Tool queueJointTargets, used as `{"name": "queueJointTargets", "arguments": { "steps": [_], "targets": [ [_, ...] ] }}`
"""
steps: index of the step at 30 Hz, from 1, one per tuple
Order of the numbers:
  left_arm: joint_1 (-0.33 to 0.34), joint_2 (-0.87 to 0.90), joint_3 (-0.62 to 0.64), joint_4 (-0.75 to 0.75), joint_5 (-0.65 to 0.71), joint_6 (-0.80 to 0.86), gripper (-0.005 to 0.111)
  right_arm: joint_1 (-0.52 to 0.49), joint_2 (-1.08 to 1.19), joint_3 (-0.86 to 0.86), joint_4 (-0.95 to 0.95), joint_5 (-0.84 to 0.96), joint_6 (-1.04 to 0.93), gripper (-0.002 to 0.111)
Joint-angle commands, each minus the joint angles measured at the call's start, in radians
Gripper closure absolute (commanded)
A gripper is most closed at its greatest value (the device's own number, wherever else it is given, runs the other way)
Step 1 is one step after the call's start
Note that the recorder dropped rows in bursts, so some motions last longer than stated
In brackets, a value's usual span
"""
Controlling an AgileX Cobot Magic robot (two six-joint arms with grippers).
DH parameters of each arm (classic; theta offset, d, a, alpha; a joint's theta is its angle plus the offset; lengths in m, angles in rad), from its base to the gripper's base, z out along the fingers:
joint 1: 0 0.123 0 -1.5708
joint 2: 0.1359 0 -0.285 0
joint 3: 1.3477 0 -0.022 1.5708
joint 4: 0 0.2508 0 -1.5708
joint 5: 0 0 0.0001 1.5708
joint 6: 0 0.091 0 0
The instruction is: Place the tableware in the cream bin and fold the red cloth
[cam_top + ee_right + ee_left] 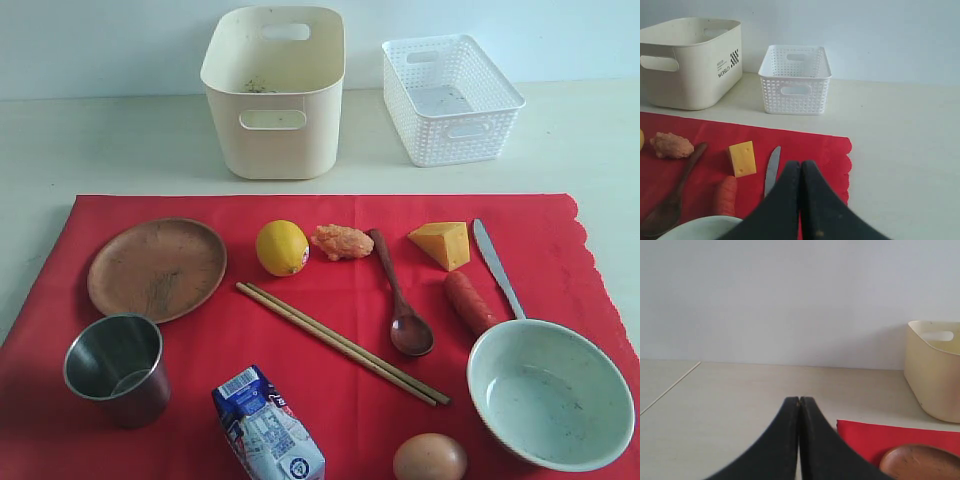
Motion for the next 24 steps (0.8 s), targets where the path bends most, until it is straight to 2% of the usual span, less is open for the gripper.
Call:
{"name": "queueJointTargets", "arguments": {
  "steps": [1,9,11,12,18,24],
  "targets": [
    [0.003,-0.006,0.002,0.001,-0.004,0.003,0.104,0.000,-0.006,0.005,-0.008,-0.011,-0.011,0.108],
    [0.003,-0.006,0.002,0.001,-0.004,0.003,0.104,0.000,-0.006,0.005,-0.004,-0.157,-0.011,0.108],
    [0.003,-0.006,0.002,0.001,-0.004,0.003,0.104,0.000,-0.006,0.005,-0.034,-0.215,-0.032,0.108],
    [0.003,-0.006,0.002,0.001,-0.004,0.003,0.104,0.000,-0.006,0.005,-0.101,-0.260,-0.109,0.108],
    [0.003,-0.006,0.002,0.001,-0.004,0.003,0.104,0.000,-0.006,0.005,-0.106,-0.314,-0.115,0.108],
    [0.003,-0.006,0.002,0.001,-0.004,0.003,0.104,0.000,-0.006,0.005,0.114,-0.412,0.174,0.108]
  ]
}}
